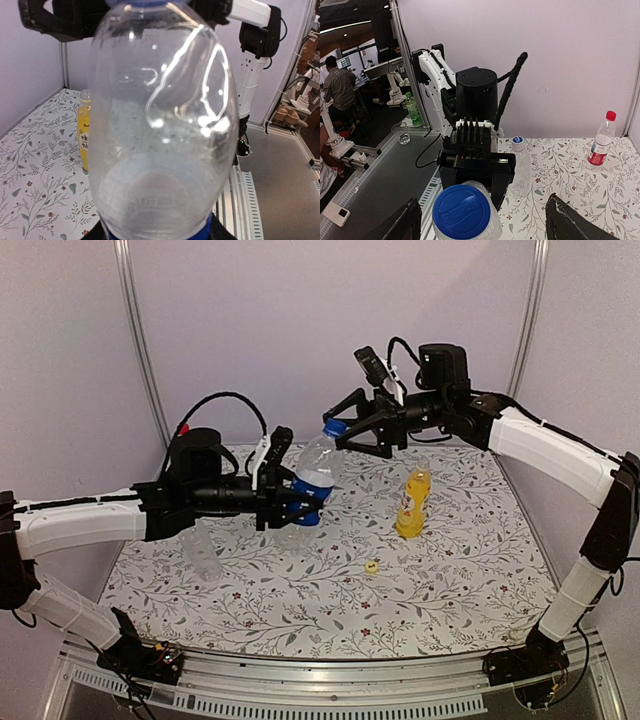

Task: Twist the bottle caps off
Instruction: Unscrew the bottle cap from the plastic bottle.

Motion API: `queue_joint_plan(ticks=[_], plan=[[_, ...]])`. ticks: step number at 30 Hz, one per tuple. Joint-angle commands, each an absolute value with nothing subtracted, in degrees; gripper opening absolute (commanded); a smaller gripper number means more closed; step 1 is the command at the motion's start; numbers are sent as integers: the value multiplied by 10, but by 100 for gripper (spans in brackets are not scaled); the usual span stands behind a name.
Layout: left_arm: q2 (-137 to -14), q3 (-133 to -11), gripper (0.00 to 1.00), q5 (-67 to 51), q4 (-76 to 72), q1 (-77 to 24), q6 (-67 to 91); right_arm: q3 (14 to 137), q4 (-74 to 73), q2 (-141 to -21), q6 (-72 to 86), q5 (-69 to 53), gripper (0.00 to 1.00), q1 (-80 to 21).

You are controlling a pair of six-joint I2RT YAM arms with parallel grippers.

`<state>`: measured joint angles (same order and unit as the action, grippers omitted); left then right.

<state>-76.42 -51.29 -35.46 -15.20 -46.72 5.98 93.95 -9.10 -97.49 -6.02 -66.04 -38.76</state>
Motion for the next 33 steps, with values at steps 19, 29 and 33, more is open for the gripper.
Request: queue_joint_plan(ticks=[19, 29, 33], plan=[[-752, -536, 41, -1, -101, -509, 1, 970, -43, -965, 241, -223, 87, -453], [-748, -535, 41, 18, -99, -511, 1, 966, -44, -989, 245, -241, 69, -462], [-748, -535, 41, 21, -99, -511, 1, 963, -43, -989, 244, -247, 55, -462]])
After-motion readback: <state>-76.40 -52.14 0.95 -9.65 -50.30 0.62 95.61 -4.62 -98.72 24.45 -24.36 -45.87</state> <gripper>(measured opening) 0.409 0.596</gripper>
